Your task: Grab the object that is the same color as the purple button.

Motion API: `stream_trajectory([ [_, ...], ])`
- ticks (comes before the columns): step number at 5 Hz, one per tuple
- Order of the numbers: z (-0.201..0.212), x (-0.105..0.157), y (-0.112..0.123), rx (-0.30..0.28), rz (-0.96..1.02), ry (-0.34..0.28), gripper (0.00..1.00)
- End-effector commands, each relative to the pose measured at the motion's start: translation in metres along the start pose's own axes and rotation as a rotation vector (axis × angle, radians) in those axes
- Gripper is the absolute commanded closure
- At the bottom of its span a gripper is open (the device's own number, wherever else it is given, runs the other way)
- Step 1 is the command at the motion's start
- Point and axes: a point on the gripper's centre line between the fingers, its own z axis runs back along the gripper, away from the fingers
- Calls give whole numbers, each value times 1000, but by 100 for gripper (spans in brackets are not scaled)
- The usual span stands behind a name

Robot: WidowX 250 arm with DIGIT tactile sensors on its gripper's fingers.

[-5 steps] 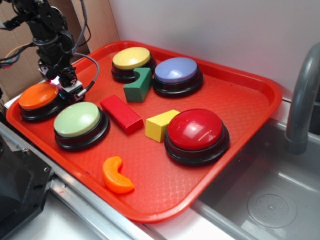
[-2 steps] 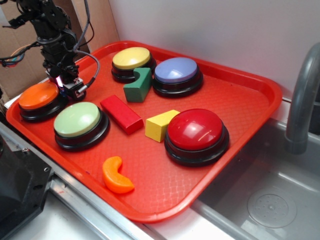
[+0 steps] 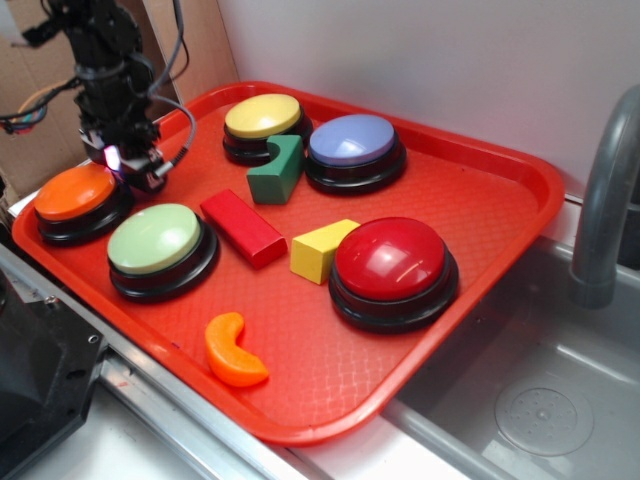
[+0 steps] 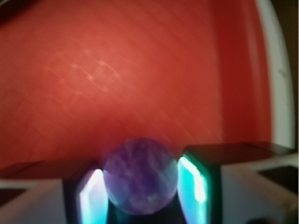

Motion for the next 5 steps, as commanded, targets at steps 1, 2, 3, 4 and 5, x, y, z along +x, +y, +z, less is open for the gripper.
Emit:
stream_trajectory([
  [1, 104, 18, -37, -69, 20, -168, 100],
  [2, 151, 20, -78, -153, -72, -243, 100],
  [3, 169, 13, -105, -195, -112, -284, 100],
  [4, 176, 1, -129, -177, -162, -283, 100],
  [5, 168, 0, -132, -149, -109, -236, 100],
])
